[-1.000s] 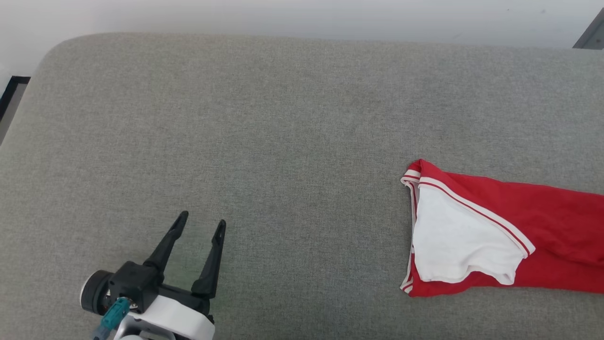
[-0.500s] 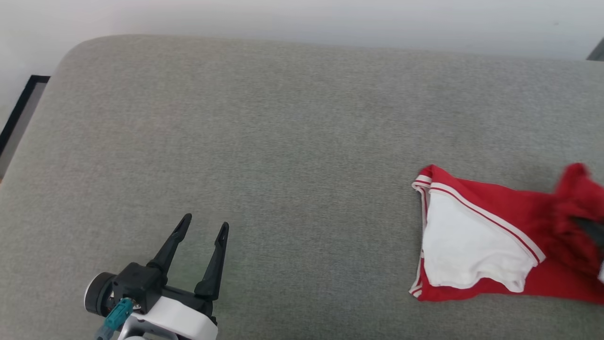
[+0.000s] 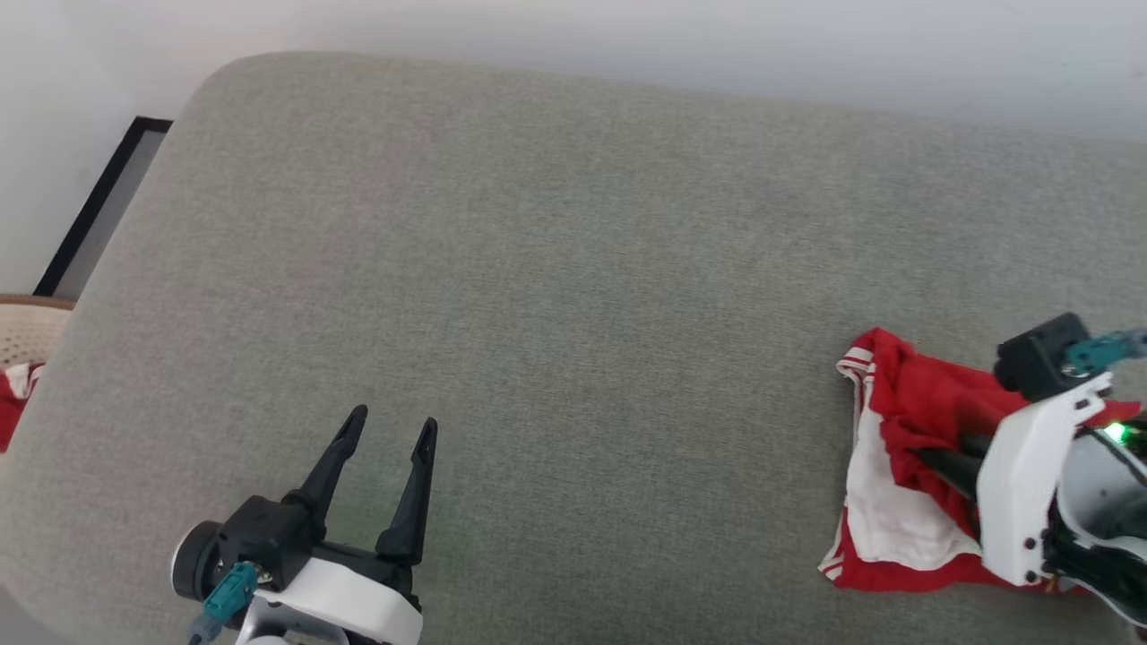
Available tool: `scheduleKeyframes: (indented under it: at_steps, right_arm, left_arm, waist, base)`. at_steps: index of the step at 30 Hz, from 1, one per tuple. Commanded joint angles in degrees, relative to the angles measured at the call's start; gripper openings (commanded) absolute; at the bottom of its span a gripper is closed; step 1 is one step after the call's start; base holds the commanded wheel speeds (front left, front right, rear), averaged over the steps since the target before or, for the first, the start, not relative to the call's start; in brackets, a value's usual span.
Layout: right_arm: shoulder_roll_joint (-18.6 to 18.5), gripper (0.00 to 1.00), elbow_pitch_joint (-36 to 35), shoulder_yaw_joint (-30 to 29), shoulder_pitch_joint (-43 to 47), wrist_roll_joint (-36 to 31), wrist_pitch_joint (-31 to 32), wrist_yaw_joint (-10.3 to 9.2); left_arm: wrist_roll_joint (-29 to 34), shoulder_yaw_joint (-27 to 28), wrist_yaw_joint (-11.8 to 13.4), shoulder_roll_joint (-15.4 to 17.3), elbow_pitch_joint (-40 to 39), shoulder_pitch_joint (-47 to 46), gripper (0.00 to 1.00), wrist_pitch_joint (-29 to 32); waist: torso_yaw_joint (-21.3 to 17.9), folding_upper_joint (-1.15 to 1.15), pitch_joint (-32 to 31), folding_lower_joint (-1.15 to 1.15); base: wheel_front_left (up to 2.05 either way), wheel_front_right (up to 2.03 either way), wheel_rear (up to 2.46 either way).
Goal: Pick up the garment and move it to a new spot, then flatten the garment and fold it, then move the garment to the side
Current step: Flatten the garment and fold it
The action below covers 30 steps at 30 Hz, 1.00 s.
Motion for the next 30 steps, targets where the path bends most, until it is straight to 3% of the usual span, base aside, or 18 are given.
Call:
scheduleKeyframes:
  at_steps: [1, 14, 15, 16, 17, 30]
  right_arm:
    - [0.4, 0.0, 0.9, 0.6, -0.9, -0.5, -0.1, -0.04]
    - [1.1, 0.0, 9.1, 3.8, -3.3, 0.4, -4.0, -0.04]
    - [1.1, 0.21, 9.2, 4.1, -3.5, 0.6, -4.5, -0.04]
    - [1.1, 0.49, 9.2, 4.2, -3.7, 0.7, -5.1, -0.04]
    - [1.1, 1.0, 9.2, 4.2, -3.9, 0.6, -5.7, -0.04]
    - [0.4, 1.0, 7.0, -2.8, -2.3, 1.4, -8.0, -0.04]
  left_arm:
    - [-0.8, 0.2, -0.1, -0.3, 0.4, -0.5, 1.0, -0.3]
    - [-1.0, -0.3, -0.1, -0.4, 1.3, -1.5, 1.0, -0.3]
    - [-1.1, -0.2, -0.1, -0.3, 1.3, -1.4, 1.0, -0.3]
    - [-1.1, -0.1, -0.1, -0.3, 1.4, -1.3, 1.0, -0.3]
    - [-1.1, -0.1, -0.1, -0.2, 1.4, -1.1, 1.0, -0.3]
    - [-2.6, 0.3, -0.1, 1.2, 1.9, 0.5, 1.0, -0.3]
  waist:
    - [0.5, 0.0, 0.2, 0.0]
    - [1.8, 0.0, 1.1, 0.0]
    - [1.6, 0.0, 1.0, 0.0]
    - [1.5, 0.0, 0.9, 0.0]
    - [1.3, 0.0, 0.7, 0.0]
    - [-3.5, 0.0, -2.3, 0.0]
  base:
    - [0.0, 0.0, 0.0]
    - [0.0, 0.0, 0.0]
    - [0.0, 0.0, 0.0]
    - [0.0, 0.0, 0.0]
    - [0.0, 0.0, 0.0]
    - [0.0, 0.0, 0.0]
